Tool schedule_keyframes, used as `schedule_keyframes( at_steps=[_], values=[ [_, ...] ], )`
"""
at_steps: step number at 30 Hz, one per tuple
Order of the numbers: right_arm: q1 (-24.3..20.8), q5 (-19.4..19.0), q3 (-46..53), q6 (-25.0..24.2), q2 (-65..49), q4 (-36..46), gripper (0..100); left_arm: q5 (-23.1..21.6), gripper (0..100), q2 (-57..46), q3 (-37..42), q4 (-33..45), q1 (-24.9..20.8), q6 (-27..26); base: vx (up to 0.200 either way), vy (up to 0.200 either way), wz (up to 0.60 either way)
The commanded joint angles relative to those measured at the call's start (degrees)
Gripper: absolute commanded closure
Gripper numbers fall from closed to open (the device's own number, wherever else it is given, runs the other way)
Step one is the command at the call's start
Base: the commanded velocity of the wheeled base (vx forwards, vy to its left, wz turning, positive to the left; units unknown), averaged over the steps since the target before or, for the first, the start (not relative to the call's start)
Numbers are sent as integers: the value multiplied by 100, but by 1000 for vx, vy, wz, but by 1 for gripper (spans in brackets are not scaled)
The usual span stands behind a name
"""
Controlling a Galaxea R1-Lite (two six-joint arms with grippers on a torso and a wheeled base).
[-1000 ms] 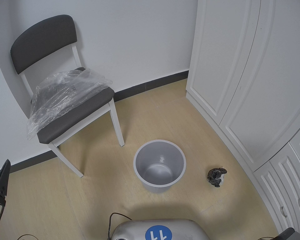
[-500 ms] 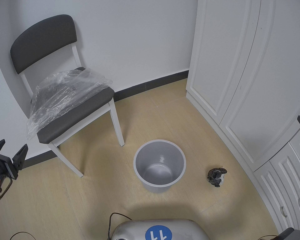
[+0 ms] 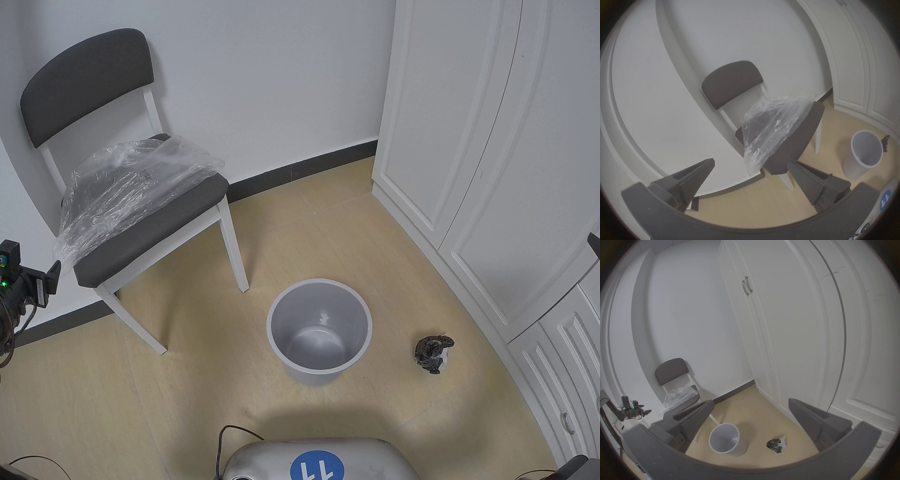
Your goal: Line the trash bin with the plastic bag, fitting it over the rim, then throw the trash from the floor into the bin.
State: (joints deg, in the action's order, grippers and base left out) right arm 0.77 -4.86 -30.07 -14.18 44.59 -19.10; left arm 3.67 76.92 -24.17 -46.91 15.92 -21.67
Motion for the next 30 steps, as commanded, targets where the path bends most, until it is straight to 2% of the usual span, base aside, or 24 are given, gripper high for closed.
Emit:
schedule_keyframes(
  at_steps=[1,9,10,12,21,30],
  values=[
    [-77,3,-7,-6,-38,-6,0,37,0,780,-158,-64,104,-144,0,0,0],
    [-86,-6,2,-24,-30,3,0,64,0,1193,-316,-82,113,-162,0,0,0],
    [-121,-6,2,-24,-38,3,0,160,0,1563,-448,-117,289,-408,0,0,0],
    [-130,-6,10,-24,-38,3,0,178,0,1756,-483,-222,385,-504,0,0,0],
    [-138,-6,19,-24,-38,3,0,196,0,2512,-597,-1075,702,-522,0,0,0],
    [-138,-6,10,-32,-47,3,0,178,0,3400,-1169,-1224,913,-496,0,0,0]
  ],
)
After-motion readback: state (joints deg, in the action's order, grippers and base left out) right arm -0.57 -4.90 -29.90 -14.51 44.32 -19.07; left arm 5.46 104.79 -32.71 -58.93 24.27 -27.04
